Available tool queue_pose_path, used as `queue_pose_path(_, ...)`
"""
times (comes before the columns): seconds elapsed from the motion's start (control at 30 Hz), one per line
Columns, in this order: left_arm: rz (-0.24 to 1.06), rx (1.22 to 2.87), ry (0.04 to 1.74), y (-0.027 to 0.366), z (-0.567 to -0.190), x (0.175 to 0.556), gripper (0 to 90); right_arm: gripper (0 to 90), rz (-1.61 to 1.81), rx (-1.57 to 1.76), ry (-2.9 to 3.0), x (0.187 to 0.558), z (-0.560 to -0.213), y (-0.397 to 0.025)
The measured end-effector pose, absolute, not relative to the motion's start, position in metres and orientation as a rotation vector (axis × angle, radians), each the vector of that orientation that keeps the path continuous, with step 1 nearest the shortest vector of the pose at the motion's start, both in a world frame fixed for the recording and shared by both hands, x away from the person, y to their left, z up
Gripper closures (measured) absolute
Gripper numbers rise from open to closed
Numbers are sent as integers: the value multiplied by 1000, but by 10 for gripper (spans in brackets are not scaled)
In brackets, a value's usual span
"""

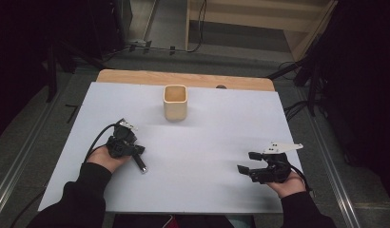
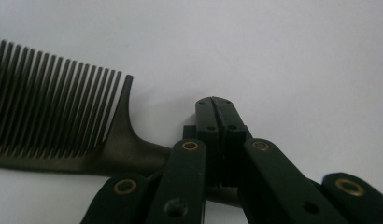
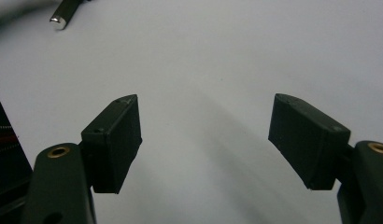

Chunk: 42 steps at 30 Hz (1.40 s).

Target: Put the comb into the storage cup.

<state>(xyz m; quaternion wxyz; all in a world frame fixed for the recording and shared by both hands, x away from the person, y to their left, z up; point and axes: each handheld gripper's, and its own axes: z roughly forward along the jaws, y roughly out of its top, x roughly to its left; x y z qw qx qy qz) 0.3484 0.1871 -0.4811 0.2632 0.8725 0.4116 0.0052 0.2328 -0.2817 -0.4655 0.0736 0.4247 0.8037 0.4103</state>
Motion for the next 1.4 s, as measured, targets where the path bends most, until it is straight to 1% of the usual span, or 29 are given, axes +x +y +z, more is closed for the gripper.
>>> queue_pose_path(0.47, 4, 2348, 1168, 210, -480, 343, 900, 235, 1232, 1274, 2417, 233, -466, -281)
queue_pose_path(1.03, 48, 2354, 1234, 239, -476, 341, 900, 235, 1233, 1276, 2417, 233, -466, -281)
queue_pose_path(1.4, 105, 2301, 1319, 261, -475, 344, 900, 234, 1230, 1275, 2418, 234, -466, -280)
